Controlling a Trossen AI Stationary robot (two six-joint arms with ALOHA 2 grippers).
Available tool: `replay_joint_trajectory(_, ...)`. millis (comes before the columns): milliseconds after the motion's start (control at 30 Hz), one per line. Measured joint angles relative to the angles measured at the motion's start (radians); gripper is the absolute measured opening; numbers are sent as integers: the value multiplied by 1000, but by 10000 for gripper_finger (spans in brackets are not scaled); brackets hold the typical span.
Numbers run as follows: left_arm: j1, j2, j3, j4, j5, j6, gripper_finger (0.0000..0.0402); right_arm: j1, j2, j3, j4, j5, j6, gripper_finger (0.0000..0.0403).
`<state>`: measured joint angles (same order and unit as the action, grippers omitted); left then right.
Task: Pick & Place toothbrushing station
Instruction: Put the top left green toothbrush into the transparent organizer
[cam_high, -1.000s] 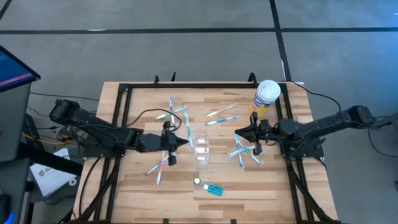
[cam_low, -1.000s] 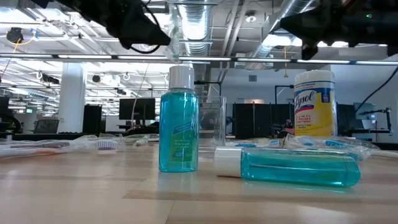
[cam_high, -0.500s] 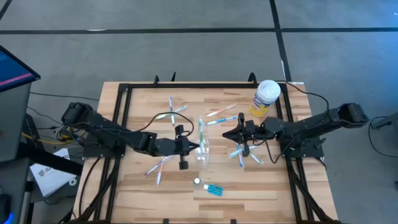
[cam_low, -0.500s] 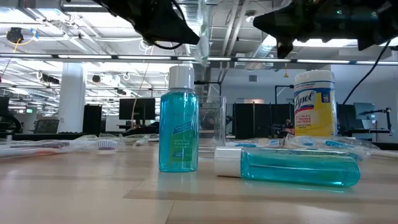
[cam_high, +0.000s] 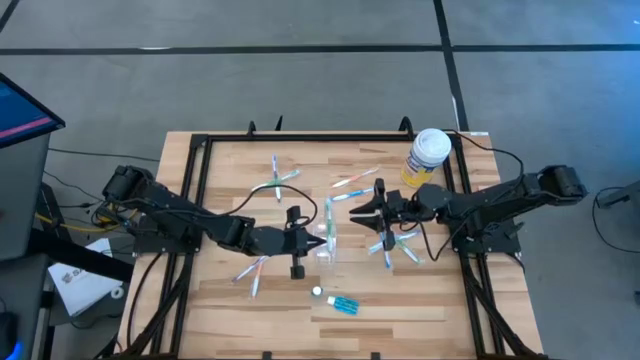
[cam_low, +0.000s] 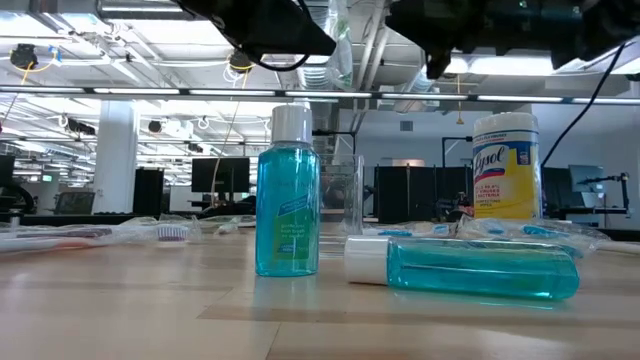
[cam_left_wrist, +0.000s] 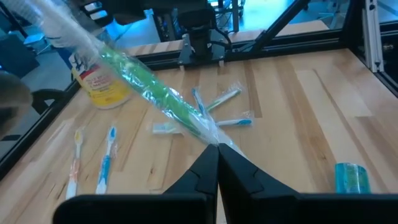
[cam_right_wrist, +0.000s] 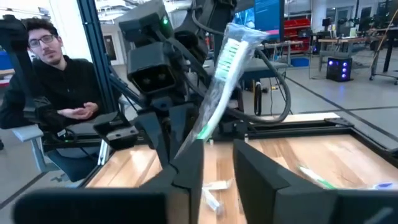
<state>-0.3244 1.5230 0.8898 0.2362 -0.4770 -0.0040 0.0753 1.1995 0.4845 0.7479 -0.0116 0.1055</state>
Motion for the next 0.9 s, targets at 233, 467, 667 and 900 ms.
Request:
replay_joint_trajectory(233,0,0,0,19,3,7,0,0,0,22,1,0,1,133)
replay_joint_trajectory(467,0,0,0,29,2,8,0,0,39,50,-3,0,35,168)
replay_joint_trajectory(667,0,0,-1,35,2,7,0,-3,153,128,-4,0,23,187)
replay_joint_trajectory(900,0,0,-2,34,7,8,0,-29,185,174,-3,-73,31,191)
